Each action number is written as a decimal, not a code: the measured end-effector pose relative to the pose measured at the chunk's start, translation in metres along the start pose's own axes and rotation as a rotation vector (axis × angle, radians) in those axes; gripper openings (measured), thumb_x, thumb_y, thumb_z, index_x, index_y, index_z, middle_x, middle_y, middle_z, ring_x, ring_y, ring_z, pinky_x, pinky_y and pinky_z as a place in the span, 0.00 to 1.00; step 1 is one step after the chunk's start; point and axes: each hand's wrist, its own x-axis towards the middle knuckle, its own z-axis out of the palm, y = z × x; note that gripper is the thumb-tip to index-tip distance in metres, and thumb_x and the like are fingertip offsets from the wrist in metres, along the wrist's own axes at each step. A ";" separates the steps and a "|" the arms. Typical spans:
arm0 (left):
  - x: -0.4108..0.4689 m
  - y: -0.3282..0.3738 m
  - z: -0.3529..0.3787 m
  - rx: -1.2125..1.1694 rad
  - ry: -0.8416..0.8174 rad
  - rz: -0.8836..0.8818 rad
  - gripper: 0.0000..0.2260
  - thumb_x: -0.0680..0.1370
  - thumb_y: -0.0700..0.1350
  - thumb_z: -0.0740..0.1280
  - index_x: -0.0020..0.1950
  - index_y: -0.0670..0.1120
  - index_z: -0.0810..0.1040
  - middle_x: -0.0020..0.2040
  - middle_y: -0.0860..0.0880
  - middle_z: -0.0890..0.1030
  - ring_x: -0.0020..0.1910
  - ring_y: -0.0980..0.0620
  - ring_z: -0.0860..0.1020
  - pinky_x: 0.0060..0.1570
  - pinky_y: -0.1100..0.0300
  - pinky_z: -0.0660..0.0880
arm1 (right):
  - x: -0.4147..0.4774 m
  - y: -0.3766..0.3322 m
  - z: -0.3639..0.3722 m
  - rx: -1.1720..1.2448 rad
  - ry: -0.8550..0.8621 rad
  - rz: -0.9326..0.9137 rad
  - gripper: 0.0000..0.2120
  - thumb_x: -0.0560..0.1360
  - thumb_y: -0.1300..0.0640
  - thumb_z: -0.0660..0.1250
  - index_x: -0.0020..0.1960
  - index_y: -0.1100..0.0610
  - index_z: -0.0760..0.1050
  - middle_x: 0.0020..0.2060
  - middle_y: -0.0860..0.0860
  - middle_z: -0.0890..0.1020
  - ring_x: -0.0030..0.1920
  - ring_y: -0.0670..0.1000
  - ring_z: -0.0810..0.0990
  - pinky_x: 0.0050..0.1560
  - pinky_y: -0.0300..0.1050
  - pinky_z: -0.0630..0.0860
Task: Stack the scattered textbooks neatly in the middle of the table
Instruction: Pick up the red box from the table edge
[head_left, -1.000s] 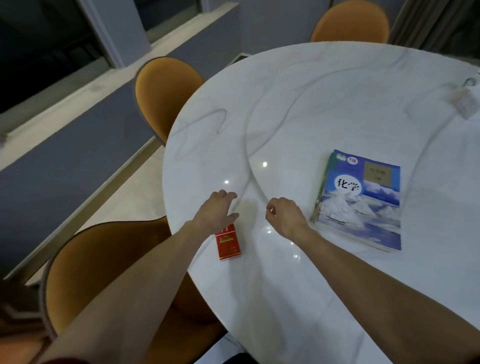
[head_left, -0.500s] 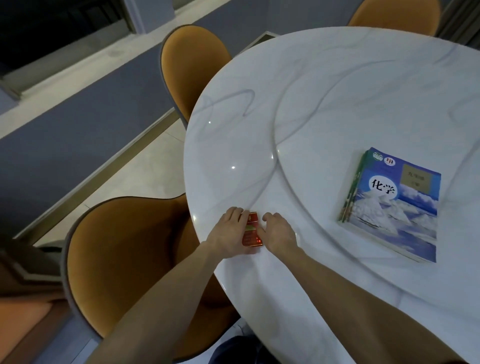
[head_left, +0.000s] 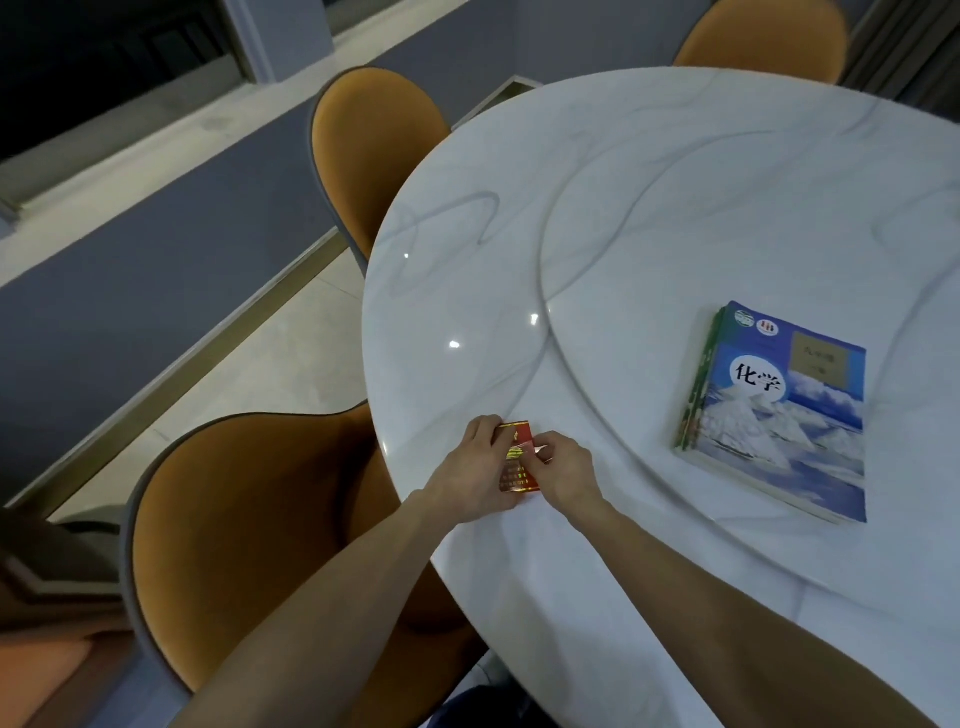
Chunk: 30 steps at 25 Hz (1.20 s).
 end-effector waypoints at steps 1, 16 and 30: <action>0.003 0.005 -0.003 -0.006 -0.007 0.013 0.37 0.68 0.58 0.71 0.71 0.43 0.63 0.68 0.44 0.65 0.69 0.47 0.62 0.57 0.53 0.76 | -0.001 -0.001 -0.006 0.022 0.014 0.002 0.13 0.75 0.56 0.67 0.57 0.61 0.77 0.49 0.59 0.84 0.49 0.57 0.82 0.50 0.45 0.76; 0.073 0.169 0.003 -0.078 -0.061 0.335 0.37 0.71 0.55 0.71 0.73 0.44 0.60 0.72 0.46 0.60 0.73 0.48 0.58 0.68 0.52 0.69 | -0.048 0.047 -0.168 0.068 0.409 0.118 0.13 0.76 0.57 0.65 0.58 0.60 0.78 0.54 0.57 0.84 0.52 0.54 0.82 0.53 0.41 0.75; 0.100 0.364 0.101 -0.079 -0.119 0.464 0.34 0.69 0.57 0.72 0.70 0.45 0.65 0.68 0.47 0.64 0.69 0.48 0.63 0.65 0.57 0.67 | -0.114 0.183 -0.313 0.170 0.622 0.224 0.10 0.74 0.60 0.65 0.53 0.61 0.80 0.47 0.58 0.84 0.42 0.52 0.78 0.45 0.42 0.72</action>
